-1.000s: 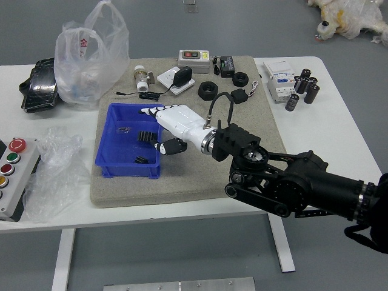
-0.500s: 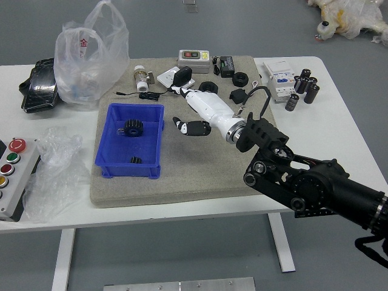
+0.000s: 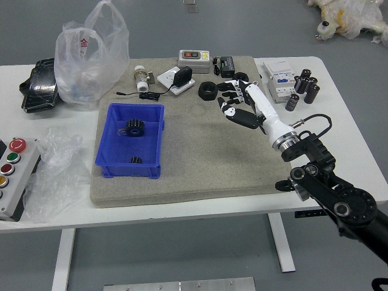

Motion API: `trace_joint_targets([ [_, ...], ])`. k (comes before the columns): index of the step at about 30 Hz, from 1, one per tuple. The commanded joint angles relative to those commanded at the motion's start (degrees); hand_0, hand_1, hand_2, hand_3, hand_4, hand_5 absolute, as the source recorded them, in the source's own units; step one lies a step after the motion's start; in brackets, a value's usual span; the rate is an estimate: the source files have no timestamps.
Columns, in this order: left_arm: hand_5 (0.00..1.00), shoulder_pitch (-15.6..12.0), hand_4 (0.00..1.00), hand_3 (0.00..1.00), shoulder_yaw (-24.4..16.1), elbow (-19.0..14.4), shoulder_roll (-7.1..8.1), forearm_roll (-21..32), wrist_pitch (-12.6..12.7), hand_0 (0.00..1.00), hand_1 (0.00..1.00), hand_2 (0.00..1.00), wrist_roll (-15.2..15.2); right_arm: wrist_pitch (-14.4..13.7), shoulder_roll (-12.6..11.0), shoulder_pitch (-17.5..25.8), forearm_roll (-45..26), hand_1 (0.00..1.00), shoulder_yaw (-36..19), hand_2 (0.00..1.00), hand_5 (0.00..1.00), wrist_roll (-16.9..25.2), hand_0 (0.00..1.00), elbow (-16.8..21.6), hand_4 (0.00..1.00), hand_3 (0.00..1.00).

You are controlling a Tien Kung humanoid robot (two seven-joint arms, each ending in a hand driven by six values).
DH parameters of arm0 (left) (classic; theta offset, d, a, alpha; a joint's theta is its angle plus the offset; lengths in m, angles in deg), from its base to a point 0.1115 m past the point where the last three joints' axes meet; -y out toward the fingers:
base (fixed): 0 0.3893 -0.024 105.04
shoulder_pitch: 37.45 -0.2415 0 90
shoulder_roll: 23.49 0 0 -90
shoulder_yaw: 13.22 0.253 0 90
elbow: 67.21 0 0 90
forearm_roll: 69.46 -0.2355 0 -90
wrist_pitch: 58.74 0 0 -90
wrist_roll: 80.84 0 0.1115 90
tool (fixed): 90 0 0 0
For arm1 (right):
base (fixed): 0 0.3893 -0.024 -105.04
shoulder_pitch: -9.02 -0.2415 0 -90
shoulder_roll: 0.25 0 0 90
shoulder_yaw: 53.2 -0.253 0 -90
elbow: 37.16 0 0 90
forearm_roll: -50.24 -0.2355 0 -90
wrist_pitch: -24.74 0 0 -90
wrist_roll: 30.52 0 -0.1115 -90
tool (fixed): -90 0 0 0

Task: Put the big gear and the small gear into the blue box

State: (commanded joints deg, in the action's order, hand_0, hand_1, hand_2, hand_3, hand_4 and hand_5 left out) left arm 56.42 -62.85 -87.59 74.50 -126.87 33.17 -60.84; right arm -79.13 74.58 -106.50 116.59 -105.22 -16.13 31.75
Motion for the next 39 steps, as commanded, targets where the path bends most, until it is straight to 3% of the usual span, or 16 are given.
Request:
trace_joint_targets([
  [3, 0.424, 0.1, 0.709, 0.793, -0.32, 0.03, 0.06, -0.52, -0.18, 0.696, 0.641, 0.627, 0.13, 1.3, -1.24, 3.91, -5.05, 0.669, -4.29, 0.679, 0.245, 2.98, 0.602, 1.54, 0.557, 0.661],
  [12, 0.423, 0.95, 0.709, 0.791, -1.48, 0.14, 0.74, -2.96, -1.13, 0.696, 0.607, 0.614, 0.22, 2.39, -2.41, 12.59, -12.65, 0.655, -12.31, 0.676, 0.255, 4.76, 0.59, 4.07, 0.567, 0.659],
  [27, 0.422, 3.06, 0.71, 0.79, -2.19, 0.33, 2.8, -5.03, -2.32, 0.696, 0.584, 0.607, -0.35, 2.6, -3.81, 15.47, -11.91, 0.653, -20.71, 0.673, 0.266, 5.45, 0.592, 6.54, 0.568, 0.658],
  [28, 0.421, 3.14, 0.709, 0.789, -2.25, 0.33, 2.86, -5.18, -2.38, 0.696, 0.622, 0.618, -0.38, 2.63, -3.82, 15.57, -12.17, 0.649, -21.07, 0.673, 0.279, 5.53, 0.589, 6.67, 0.563, 0.658],
  [39, 0.421, 3.52, 0.71, 0.789, -2.39, 0.37, 3.07, -5.29, -2.58, 0.696, 0.622, 0.618, -0.59, 3.06, -3.74, 15.58, -15.05, 0.642, -23.96, 0.668, 0.286, 6.18, 0.577, 8.4, 0.556, 0.656],
])
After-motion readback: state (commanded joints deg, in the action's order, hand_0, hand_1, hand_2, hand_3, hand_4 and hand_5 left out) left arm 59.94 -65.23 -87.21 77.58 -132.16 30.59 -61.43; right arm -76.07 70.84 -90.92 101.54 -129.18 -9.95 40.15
